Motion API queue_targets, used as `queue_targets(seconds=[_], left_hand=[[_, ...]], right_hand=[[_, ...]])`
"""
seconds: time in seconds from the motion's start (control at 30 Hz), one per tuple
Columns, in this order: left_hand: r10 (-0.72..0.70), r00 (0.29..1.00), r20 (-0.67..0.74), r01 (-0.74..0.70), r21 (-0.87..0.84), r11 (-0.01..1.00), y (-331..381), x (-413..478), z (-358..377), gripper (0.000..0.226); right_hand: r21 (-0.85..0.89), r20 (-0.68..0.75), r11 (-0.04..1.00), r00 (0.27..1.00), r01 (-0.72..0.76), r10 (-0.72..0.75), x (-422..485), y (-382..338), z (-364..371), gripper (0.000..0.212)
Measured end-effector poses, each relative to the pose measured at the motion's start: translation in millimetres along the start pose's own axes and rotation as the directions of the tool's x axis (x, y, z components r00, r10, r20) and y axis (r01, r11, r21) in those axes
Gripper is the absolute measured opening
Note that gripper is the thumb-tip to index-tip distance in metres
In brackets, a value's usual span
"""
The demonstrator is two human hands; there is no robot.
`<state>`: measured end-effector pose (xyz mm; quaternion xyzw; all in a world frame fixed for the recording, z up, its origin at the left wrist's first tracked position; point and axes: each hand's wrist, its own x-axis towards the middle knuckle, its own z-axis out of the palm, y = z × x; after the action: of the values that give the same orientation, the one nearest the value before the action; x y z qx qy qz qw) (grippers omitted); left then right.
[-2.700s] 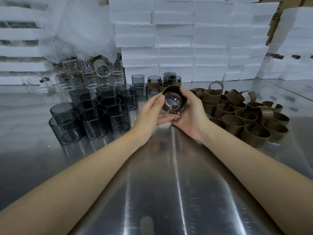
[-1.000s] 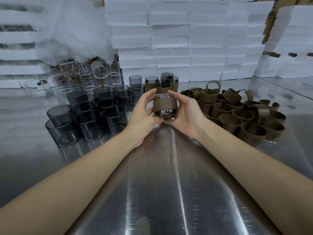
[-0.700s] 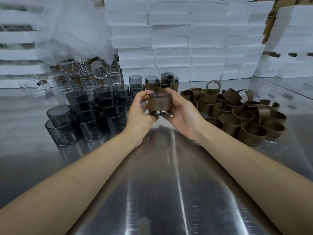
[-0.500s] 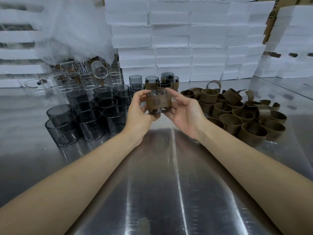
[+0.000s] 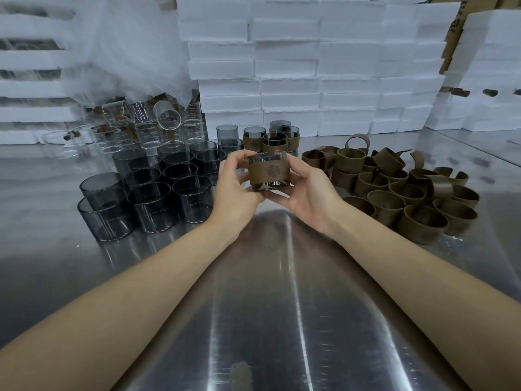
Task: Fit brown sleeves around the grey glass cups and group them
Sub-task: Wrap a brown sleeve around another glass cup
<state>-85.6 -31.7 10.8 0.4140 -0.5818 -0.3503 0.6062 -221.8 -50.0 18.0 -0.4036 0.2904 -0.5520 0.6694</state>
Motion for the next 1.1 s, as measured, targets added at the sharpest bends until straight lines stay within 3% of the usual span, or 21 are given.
queue_targets(seconds=[0.1, 0.17, 0.27, 0.43, 0.5, 0.57, 0.63, 0.67, 0.77, 0.87, 0.93, 1.0, 1.1], left_hand=[[-0.03, 1.0, 0.004, 0.03, 0.015, 0.999, -1.2, 0.2, -0.6, 0.066], [-0.051, 0.999, -0.003, 0.051, 0.017, 0.999, -2.5, 0.9, -0.7, 0.067], [-0.08, 0.997, -0.007, 0.08, 0.032, 0.996, -5.6, 2.7, -1.0, 0.069], [-0.141, 0.985, 0.104, 0.135, 0.06, 0.989, -9.7, 4.1, -0.7, 0.073], [-0.132, 0.983, 0.128, 0.12, 0.103, 0.987, -10.5, 4.8, 0.1, 0.068], [-0.116, 0.987, 0.107, 0.099, 0.157, 0.983, -9.8, 5.1, -0.4, 0.067], [-0.065, 0.996, 0.065, 0.049, 0.221, 0.974, -8.7, 4.2, -1.6, 0.067], [-0.016, 0.998, 0.054, 0.0, 0.276, 0.961, -7.5, 3.1, -1.9, 0.067], [0.198, 0.974, 0.111, -0.226, 0.541, 0.81, -3.6, -1.9, -0.8, 0.058], [0.325, 0.916, 0.236, -0.384, 0.751, 0.537, -3.7, -5.0, 2.0, 0.047], [0.301, 0.918, 0.259, -0.384, 0.768, 0.512, -3.2, -6.3, 2.6, 0.044], [0.292, 0.925, 0.244, -0.364, 0.787, 0.498, -3.3, -5.3, 0.3, 0.042], [0.228, 0.932, 0.281, -0.347, 0.874, 0.34, -4.5, -4.4, -3.7, 0.044]], right_hand=[[-0.039, -0.016, 0.999, 1.0, -0.022, 0.022, -0.1, 0.4, 2.3, 0.032], [-0.159, -0.017, 0.987, 1.0, -0.02, 0.018, -0.8, 1.8, 4.8, 0.036], [-0.476, -0.063, 0.878, 0.995, 0.04, -0.079, -1.0, 5.3, 6.1, 0.049], [-0.668, -0.17, 0.742, 0.962, 0.046, -0.213, 0.5, 4.3, -1.6, 0.069], [-0.745, -0.158, 0.665, 0.956, 0.049, -0.248, 0.1, 3.6, -4.3, 0.072], [-0.856, -0.132, 0.514, 0.939, 0.054, -0.317, 0.3, 4.2, -4.5, 0.07], [-0.932, -0.093, 0.355, 0.902, 0.07, -0.422, -0.2, 4.5, -1.6, 0.06], [-0.938, -0.079, 0.333, 0.879, 0.093, -0.47, -1.4, 3.8, 0.1, 0.05], [-0.914, -0.062, 0.369, 0.842, 0.168, -0.536, -3.9, -0.4, 2.1, 0.012], [-0.952, -0.019, 0.282, 0.897, 0.118, -0.442, -4.9, 2.1, -1.4, 0.031], [-0.965, 0.001, 0.245, 0.931, 0.097, -0.364, -4.8, 7.3, -2.1, 0.039], [-0.958, 0.008, 0.273, 0.954, 0.093, -0.298, -1.2, 12.2, -4.0, 0.033], [-0.962, 0.02, 0.262, 0.977, 0.076, -0.212, 3.9, 10.7, -7.8, 0.038]])
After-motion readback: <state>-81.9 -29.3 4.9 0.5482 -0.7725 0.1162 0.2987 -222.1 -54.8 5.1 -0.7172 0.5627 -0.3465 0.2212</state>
